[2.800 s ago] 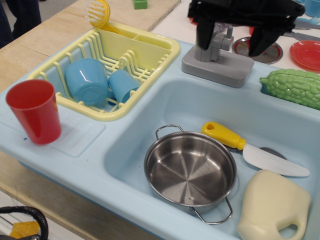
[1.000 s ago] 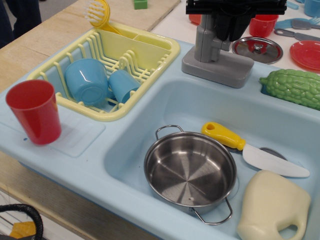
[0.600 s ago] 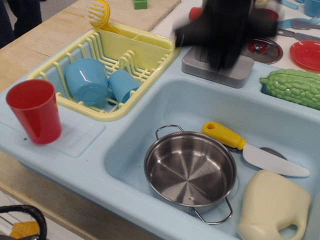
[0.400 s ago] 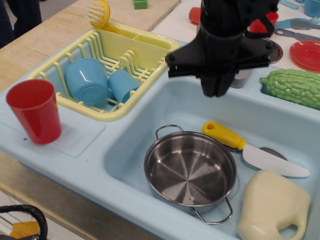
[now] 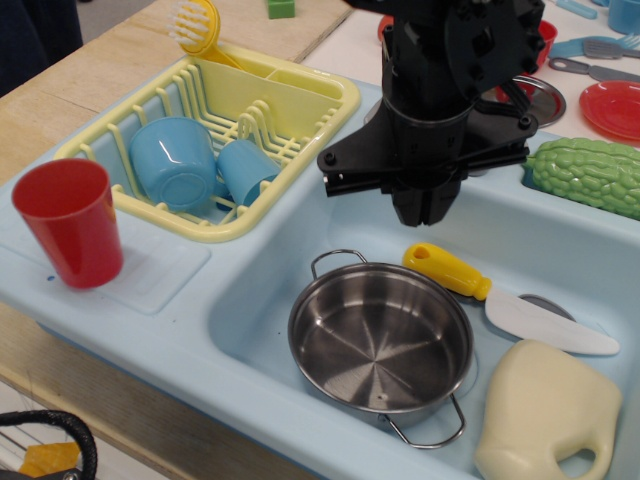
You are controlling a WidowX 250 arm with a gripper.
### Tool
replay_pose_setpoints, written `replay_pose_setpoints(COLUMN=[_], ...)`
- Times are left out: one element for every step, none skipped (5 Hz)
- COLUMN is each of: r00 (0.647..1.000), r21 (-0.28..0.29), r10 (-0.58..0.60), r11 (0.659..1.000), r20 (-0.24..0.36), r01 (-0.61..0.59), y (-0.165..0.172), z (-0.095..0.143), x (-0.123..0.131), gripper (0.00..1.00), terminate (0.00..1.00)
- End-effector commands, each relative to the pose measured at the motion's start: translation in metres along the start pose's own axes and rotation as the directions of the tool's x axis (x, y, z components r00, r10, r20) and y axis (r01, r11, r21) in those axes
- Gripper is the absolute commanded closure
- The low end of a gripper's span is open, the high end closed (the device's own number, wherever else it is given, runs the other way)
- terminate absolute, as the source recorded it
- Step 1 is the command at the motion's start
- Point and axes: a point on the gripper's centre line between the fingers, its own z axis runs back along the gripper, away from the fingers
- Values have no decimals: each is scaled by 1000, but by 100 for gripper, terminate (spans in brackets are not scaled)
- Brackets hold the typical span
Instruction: Turn lever vertical to front
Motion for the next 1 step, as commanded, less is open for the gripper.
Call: replay_pose_setpoints(r00=[1000], r21=[-40], r10=[-2], r11=[999], r20=[12], r01=[3], y=[-5], z=[12], x=[9], gripper=[0], terminate=[100])
